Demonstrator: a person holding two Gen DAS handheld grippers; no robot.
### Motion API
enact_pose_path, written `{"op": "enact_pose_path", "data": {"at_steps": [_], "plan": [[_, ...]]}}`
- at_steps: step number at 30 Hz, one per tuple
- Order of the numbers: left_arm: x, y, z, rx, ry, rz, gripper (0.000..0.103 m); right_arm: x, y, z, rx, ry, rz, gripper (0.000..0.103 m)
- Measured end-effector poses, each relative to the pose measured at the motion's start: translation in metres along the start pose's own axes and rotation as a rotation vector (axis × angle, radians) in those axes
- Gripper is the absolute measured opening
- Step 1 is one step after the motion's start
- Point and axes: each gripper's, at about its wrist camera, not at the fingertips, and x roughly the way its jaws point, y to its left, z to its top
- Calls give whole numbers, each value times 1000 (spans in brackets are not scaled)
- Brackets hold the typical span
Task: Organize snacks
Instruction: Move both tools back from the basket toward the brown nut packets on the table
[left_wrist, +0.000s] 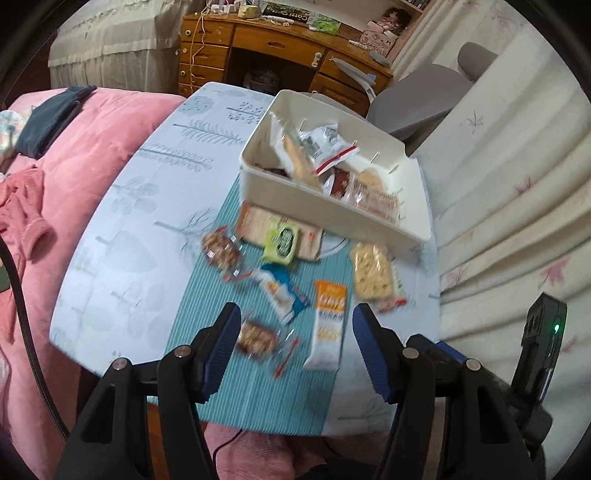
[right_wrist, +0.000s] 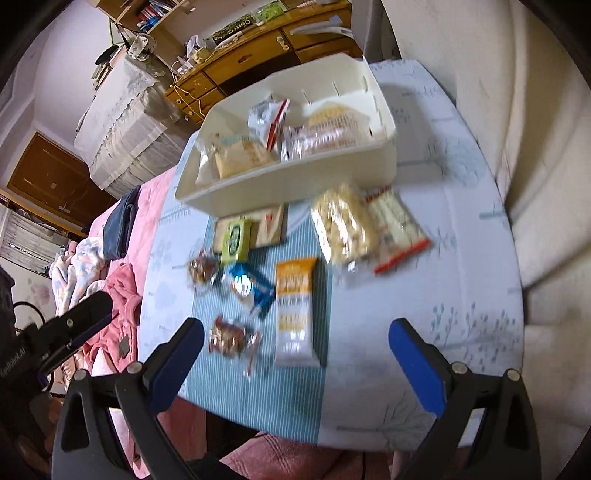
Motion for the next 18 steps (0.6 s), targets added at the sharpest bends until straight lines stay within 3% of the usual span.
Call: {"op": "enact_pose_path", "data": {"at_steps": [7, 13, 16, 18], "plan": [[-10, 15, -32, -20, 31, 39, 62, 3, 10, -31, -40, 38, 44, 101], [-4, 24, -45, -42, 75, 98, 62, 8, 27, -46, -150, 52, 64, 101], [0, 30, -47, -52, 113, 136, 75, 13, 37, -51, -217, 62, 63, 101], [0, 36, -48, -62, 128, 157, 76, 18, 40, -53, -253, 70, 63, 101]]}}
